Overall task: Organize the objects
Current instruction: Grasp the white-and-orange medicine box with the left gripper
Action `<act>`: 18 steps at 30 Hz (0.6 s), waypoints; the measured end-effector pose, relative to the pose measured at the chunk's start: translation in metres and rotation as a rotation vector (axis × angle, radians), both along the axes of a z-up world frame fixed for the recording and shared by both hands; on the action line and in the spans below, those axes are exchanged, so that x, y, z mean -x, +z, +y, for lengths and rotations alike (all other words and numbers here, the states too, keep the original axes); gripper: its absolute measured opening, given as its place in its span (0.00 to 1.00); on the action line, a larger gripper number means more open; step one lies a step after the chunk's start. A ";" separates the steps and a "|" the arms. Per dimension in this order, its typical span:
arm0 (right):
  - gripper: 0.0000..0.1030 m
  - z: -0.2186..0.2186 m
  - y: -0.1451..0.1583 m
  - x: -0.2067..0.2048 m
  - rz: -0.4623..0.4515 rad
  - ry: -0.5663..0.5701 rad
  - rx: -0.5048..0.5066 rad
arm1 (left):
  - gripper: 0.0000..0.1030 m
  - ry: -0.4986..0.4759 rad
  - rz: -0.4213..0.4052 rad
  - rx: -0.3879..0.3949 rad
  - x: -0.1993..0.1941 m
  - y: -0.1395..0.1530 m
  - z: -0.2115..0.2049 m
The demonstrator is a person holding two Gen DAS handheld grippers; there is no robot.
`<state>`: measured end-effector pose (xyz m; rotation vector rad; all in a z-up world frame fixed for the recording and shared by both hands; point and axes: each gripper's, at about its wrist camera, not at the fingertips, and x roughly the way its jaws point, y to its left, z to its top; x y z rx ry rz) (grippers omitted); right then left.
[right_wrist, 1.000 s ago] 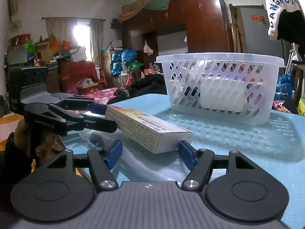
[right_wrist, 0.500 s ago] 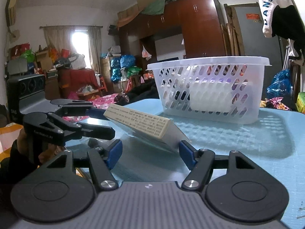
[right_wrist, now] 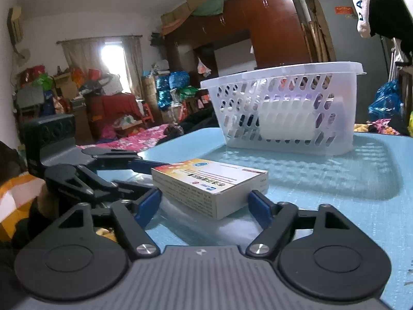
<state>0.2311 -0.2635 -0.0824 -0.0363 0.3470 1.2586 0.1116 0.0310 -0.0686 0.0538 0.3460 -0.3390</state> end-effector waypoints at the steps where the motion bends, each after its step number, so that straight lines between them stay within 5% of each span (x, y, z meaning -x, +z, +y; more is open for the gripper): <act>1: 0.58 0.000 0.000 0.000 0.001 -0.009 0.001 | 0.63 0.006 -0.001 0.010 0.000 0.000 0.001; 3: 0.49 -0.001 -0.001 -0.002 0.005 -0.015 0.006 | 0.61 0.025 -0.007 0.021 0.000 -0.001 0.003; 9: 0.48 -0.003 -0.003 0.005 -0.032 -0.032 0.006 | 0.51 0.040 -0.016 0.081 -0.002 -0.004 0.013; 18: 0.47 -0.009 0.010 0.017 -0.116 -0.055 -0.026 | 0.50 0.052 -0.097 0.035 0.010 0.007 0.000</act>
